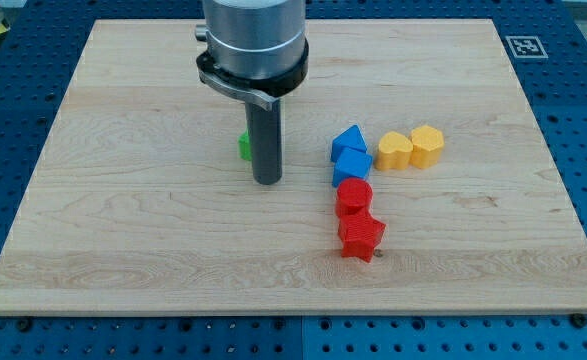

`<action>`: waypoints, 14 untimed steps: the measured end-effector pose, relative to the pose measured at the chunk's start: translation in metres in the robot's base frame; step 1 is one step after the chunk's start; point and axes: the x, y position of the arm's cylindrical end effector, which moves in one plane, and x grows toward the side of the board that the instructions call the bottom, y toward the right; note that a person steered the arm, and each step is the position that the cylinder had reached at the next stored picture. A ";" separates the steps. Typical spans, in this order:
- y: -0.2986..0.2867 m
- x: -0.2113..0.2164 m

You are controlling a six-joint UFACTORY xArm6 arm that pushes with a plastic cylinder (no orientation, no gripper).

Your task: Push the green star into the green circle

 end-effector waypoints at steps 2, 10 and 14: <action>-0.006 -0.009; -0.018 -0.048; -0.021 -0.013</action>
